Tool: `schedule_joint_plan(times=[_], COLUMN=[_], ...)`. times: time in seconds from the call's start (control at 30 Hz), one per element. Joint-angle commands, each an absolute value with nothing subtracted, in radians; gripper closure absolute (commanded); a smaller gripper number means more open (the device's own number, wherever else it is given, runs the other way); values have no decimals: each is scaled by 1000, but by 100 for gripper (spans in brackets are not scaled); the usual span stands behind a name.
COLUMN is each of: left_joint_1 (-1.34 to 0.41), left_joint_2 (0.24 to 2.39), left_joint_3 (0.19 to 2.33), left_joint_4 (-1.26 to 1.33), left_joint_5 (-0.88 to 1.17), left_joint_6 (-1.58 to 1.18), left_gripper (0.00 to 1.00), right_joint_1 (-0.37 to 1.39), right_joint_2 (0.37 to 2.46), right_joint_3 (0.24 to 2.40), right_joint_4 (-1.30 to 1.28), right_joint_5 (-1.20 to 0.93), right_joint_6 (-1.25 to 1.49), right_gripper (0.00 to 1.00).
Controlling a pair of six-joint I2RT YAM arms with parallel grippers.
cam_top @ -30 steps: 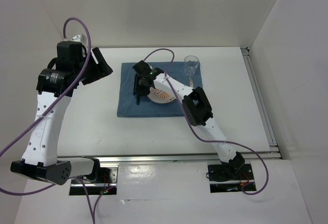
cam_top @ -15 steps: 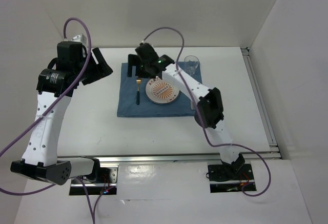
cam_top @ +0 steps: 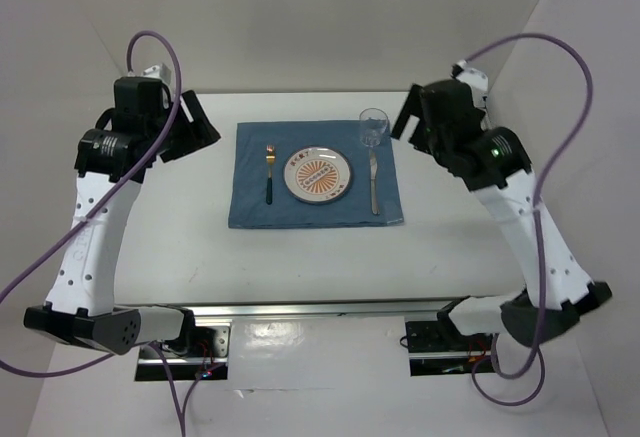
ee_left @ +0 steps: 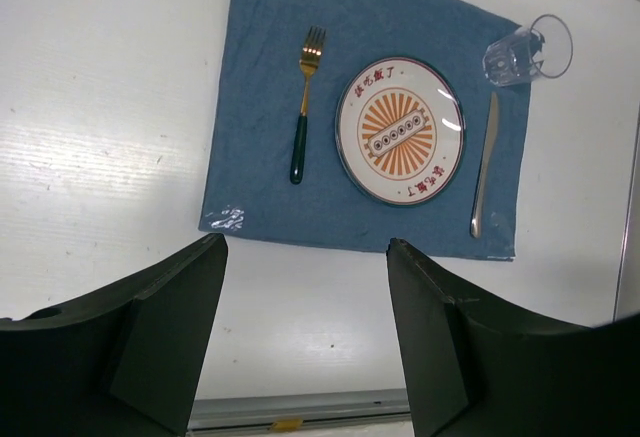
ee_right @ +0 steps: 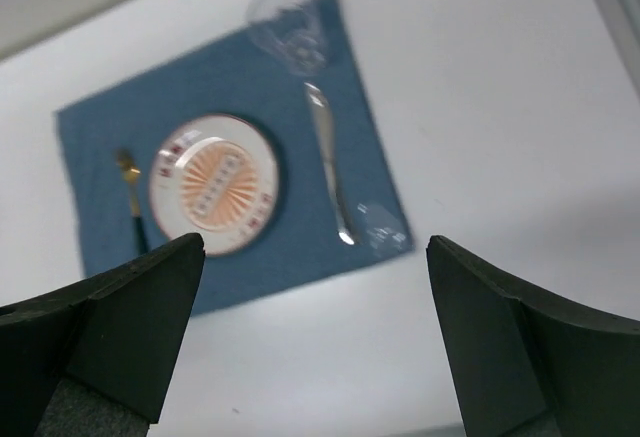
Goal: Set the dinner table for one person
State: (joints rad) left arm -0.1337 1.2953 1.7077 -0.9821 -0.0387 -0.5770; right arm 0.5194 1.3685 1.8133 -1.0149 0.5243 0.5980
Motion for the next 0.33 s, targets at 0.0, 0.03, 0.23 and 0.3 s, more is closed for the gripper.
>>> schedule_joint_plan(times=[0.0,0.03,0.23,0.3], left_joint_1=[-127,-127,-127,-127], left_joint_2=[1293,1293,1333,1333], left_joint_3=[1733,1724,1724,1724], left_joint_4=[-931,-931,-931,-931], left_joint_5=[-20,-20,3,3], left_joint_6=[-558,-558,-568,-568], left_gripper=[21,21,21,21], right_joint_1=[488,477,404,391], right_joint_2=[1229,1159,1085,1085], right_joint_3=[1668,1628,1592,1592], right_joint_4=[-1147,-1147,-1230,-1259], right_joint_5=[595,595,617,638], right_joint_6=[652,667,683,695], right_gripper=[0,0,0,0])
